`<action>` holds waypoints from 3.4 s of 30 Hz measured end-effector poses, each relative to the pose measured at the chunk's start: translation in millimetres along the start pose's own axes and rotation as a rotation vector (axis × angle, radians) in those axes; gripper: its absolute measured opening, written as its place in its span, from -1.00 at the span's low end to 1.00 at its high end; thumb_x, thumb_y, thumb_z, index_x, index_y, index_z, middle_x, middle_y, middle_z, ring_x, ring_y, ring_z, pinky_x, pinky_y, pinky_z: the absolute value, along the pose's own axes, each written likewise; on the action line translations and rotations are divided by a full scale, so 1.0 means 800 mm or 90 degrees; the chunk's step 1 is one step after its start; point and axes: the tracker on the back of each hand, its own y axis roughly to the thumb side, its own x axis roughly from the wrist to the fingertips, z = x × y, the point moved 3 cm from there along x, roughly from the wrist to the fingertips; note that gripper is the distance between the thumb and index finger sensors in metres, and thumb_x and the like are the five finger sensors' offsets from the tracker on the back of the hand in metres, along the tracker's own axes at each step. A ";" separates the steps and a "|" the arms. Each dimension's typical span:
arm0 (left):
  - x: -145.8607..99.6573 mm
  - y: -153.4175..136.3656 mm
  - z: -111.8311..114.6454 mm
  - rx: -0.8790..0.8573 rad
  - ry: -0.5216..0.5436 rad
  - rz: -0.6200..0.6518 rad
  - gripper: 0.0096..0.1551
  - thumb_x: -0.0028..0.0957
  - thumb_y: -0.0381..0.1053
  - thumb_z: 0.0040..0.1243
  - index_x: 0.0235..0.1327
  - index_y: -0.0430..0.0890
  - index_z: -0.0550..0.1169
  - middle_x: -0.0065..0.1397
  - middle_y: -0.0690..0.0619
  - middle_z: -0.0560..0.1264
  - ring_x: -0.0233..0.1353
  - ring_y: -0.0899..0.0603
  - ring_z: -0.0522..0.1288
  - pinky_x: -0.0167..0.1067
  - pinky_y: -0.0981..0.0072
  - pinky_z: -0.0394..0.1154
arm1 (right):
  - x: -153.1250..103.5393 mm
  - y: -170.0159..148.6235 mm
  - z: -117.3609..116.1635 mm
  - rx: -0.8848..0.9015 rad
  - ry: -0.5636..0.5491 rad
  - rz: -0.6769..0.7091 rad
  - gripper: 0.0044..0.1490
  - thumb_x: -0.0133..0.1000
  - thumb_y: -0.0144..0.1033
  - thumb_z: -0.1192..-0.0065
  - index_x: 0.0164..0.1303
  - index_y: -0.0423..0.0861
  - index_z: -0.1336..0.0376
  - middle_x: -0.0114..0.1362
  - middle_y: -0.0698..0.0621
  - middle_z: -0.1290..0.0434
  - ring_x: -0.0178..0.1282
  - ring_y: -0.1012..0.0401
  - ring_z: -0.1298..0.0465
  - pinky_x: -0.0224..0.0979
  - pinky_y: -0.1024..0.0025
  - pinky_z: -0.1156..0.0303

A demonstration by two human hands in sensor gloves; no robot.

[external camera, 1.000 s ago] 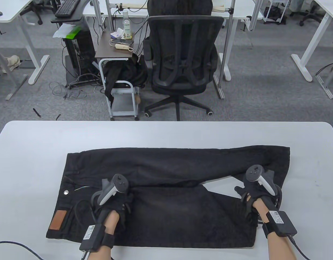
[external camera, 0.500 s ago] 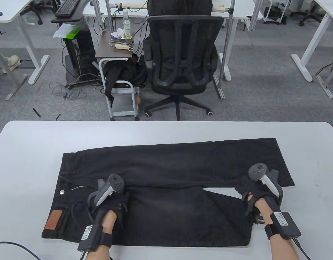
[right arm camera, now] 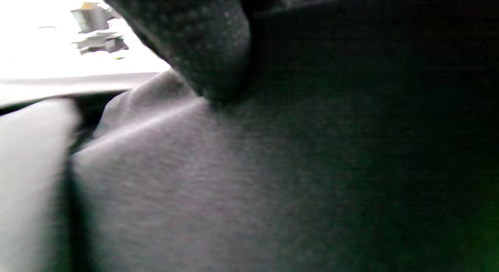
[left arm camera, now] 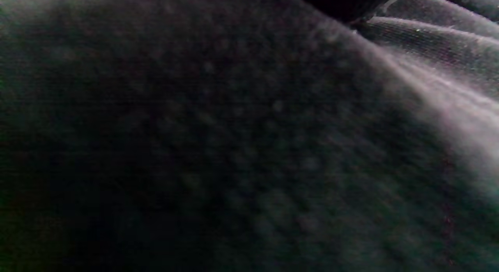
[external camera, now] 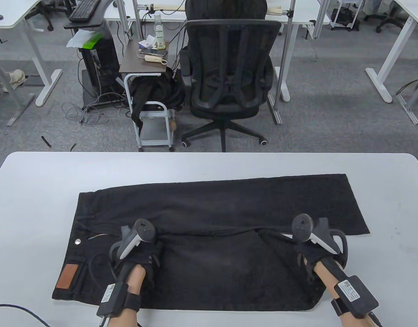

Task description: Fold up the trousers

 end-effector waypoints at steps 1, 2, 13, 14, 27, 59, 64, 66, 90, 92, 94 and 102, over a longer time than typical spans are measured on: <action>0.000 0.000 0.000 0.001 0.000 0.000 -0.15 0.09 0.27 0.00 0.54 0.19 -0.08 0.78 0.09 -0.18 0.74 -0.20 -0.26 0.51 -0.33 -0.27 | -0.003 -0.018 0.011 -0.007 -0.030 -0.044 -0.44 -0.01 -0.24 -0.46 0.24 -0.01 -0.46 0.09 -0.04 -0.57 0.16 -0.01 -0.51 0.48 -0.12 -0.25; 0.000 0.001 0.000 0.001 0.000 -0.002 -0.15 0.09 0.27 -0.01 0.54 0.19 -0.08 0.78 0.09 -0.18 0.74 -0.20 -0.26 0.51 -0.33 -0.28 | -0.008 -0.037 0.023 -0.012 -0.047 -0.085 -0.44 -0.01 -0.25 -0.45 0.24 -0.02 -0.46 0.10 -0.05 -0.57 0.17 -0.01 -0.51 0.48 -0.13 -0.24; 0.002 -0.001 0.002 -0.002 -0.004 0.001 -0.15 0.09 0.26 -0.02 0.54 0.19 -0.09 0.78 0.09 -0.20 0.74 -0.20 -0.28 0.50 -0.33 -0.29 | -0.055 -0.002 0.003 0.238 0.138 0.091 -0.32 0.06 -0.19 -0.34 0.42 -0.09 -0.34 0.40 -0.16 -0.49 0.41 -0.16 -0.43 0.52 -0.22 -0.19; 0.002 -0.001 0.002 -0.002 -0.004 0.000 -0.15 0.09 0.26 -0.02 0.54 0.19 -0.09 0.78 0.08 -0.20 0.74 -0.21 -0.28 0.50 -0.33 -0.29 | -0.050 -0.004 -0.003 0.190 0.126 0.064 -0.26 0.04 -0.13 -0.34 0.46 -0.07 -0.29 0.46 -0.15 -0.45 0.44 -0.16 -0.41 0.52 -0.21 -0.19; 0.004 -0.001 0.003 -0.005 -0.008 0.001 -0.15 0.10 0.26 -0.03 0.54 0.19 -0.10 0.78 0.08 -0.21 0.74 -0.21 -0.30 0.50 -0.34 -0.31 | -0.021 0.035 -0.074 0.070 0.107 0.032 -0.10 -0.02 -0.11 -0.37 0.50 -0.14 -0.13 0.29 -0.06 -0.46 0.16 0.06 -0.53 0.37 -0.06 -0.36; 0.002 0.007 -0.002 -0.017 0.017 0.026 -0.13 0.08 0.28 0.00 0.54 0.19 -0.10 0.78 0.09 -0.21 0.74 -0.22 -0.30 0.51 -0.35 -0.28 | -0.008 -0.192 -0.098 0.187 0.210 -0.354 -0.03 0.04 0.10 -0.20 0.60 -0.03 0.01 0.71 -0.09 0.07 0.71 -0.18 0.03 0.60 -0.29 0.01; -0.004 0.029 0.003 -0.006 0.001 0.043 -0.09 0.09 0.32 -0.01 0.54 0.19 -0.14 0.78 0.10 -0.24 0.73 -0.25 -0.29 0.52 -0.36 -0.21 | 0.013 -0.145 -0.088 0.203 0.150 -0.256 0.01 0.03 0.11 -0.20 0.62 0.04 0.10 0.74 -0.06 0.15 0.71 -0.20 0.10 0.62 -0.28 0.06; -0.001 0.028 0.015 -0.001 -0.038 0.018 -0.05 0.08 0.36 -0.03 0.53 0.19 -0.21 0.77 0.10 -0.29 0.73 -0.26 -0.34 0.50 -0.40 -0.22 | 0.029 -0.106 -0.086 0.223 0.133 -0.187 -0.01 0.02 0.11 -0.21 0.61 0.10 0.09 0.74 -0.02 0.20 0.71 -0.20 0.15 0.62 -0.28 0.10; -0.021 0.076 0.002 0.049 0.000 0.155 -0.07 0.07 0.32 0.03 0.53 0.23 -0.17 0.77 0.16 -0.30 0.73 -0.17 -0.37 0.55 -0.29 -0.25 | 0.053 -0.022 -0.081 0.156 0.131 -0.089 0.10 -0.05 0.27 -0.14 0.61 0.04 0.14 0.73 -0.06 0.20 0.73 -0.13 0.21 0.62 -0.30 0.23; -0.036 0.102 0.010 0.068 -0.018 0.203 -0.07 0.07 0.32 0.07 0.54 0.24 -0.12 0.78 0.16 -0.25 0.74 -0.18 -0.33 0.56 -0.30 -0.21 | 0.040 0.005 -0.072 0.194 0.128 -0.013 0.06 -0.04 0.24 -0.17 0.61 0.06 0.09 0.73 -0.05 0.15 0.72 -0.15 0.18 0.62 -0.29 0.20; -0.051 0.127 0.025 0.091 -0.056 0.245 -0.06 0.07 0.33 0.09 0.55 0.25 -0.12 0.78 0.17 -0.26 0.75 -0.18 -0.34 0.57 -0.30 -0.21 | 0.019 0.041 -0.065 0.219 0.136 0.090 0.05 -0.03 0.23 -0.20 0.61 0.07 0.06 0.73 -0.05 0.13 0.71 -0.16 0.15 0.61 -0.29 0.17; -0.082 0.178 0.103 0.167 -0.247 0.316 0.00 0.04 0.33 0.20 0.55 0.28 -0.11 0.77 0.21 -0.30 0.74 -0.16 -0.37 0.57 -0.29 -0.22 | -0.072 0.161 -0.090 0.140 0.211 0.358 0.08 -0.04 0.26 -0.27 0.61 0.03 0.02 0.73 -0.02 0.09 0.71 -0.15 0.10 0.60 -0.28 0.12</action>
